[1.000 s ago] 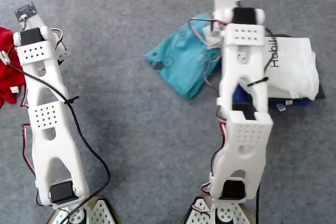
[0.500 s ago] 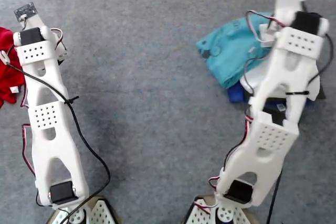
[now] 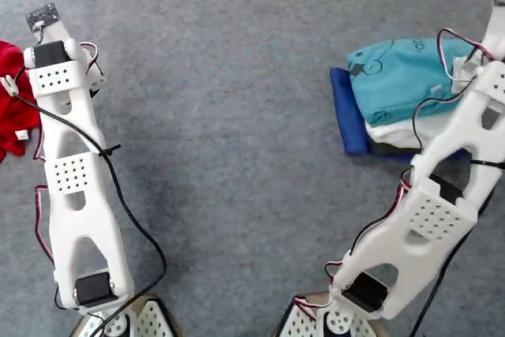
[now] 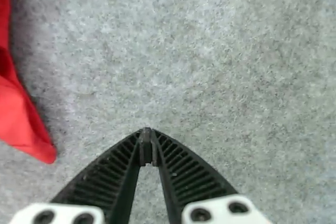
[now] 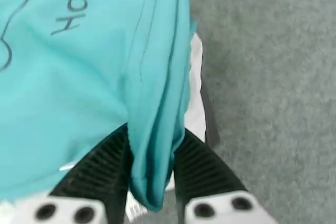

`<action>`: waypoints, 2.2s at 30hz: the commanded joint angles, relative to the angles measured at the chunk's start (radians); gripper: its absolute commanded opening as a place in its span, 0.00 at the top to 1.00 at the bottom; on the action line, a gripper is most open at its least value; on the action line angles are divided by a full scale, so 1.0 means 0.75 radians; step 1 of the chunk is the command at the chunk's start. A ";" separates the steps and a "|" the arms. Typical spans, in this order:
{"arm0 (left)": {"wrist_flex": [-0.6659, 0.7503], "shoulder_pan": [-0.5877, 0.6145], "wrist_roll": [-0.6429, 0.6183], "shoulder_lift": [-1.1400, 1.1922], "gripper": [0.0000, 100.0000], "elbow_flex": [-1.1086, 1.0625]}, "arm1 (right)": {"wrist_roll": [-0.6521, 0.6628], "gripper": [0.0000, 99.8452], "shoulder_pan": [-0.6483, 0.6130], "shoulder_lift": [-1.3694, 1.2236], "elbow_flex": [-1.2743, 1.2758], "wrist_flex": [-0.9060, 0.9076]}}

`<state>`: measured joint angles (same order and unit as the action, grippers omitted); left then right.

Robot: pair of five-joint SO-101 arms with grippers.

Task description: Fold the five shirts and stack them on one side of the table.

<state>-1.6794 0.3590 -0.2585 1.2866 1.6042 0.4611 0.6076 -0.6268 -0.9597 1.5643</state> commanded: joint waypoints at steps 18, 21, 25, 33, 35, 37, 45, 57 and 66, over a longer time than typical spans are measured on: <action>0.010 -0.042 -0.004 -0.020 0.97 0.050 | -0.184 0.83 -0.020 0.087 -0.091 -0.074; 0.010 -0.042 -0.004 -0.020 0.97 0.050 | -0.194 0.97 -0.121 0.058 -0.077 -0.168; 0.012 -0.042 -0.004 -0.020 0.97 0.052 | -0.333 0.95 -0.231 -0.056 -0.089 -0.235; 0.014 -0.036 -0.004 -0.020 0.97 0.056 | -0.346 0.98 -0.184 -0.453 -0.091 -0.440; 0.014 -0.036 -0.002 -0.020 0.97 0.056 | -0.344 0.98 -0.155 -0.527 -0.093 -0.509; 0.014 -0.034 -0.002 -0.020 0.97 0.056 | -0.346 0.98 -0.143 -0.537 -0.118 -0.520; 0.010 -0.048 -0.002 -0.037 0.97 0.087 | -0.346 0.98 -0.221 -0.441 -0.607 -0.061; -0.115 0.032 0.338 -0.235 0.97 0.073 | -0.477 0.98 -0.374 0.159 -0.629 0.272; -0.115 0.159 0.393 -0.501 0.97 -0.187 | -0.714 0.98 -0.630 0.924 0.627 0.260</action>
<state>-1.7591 0.4450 0.0253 1.0303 1.5382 -0.0115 0.2256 -0.1419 -0.8416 1.7622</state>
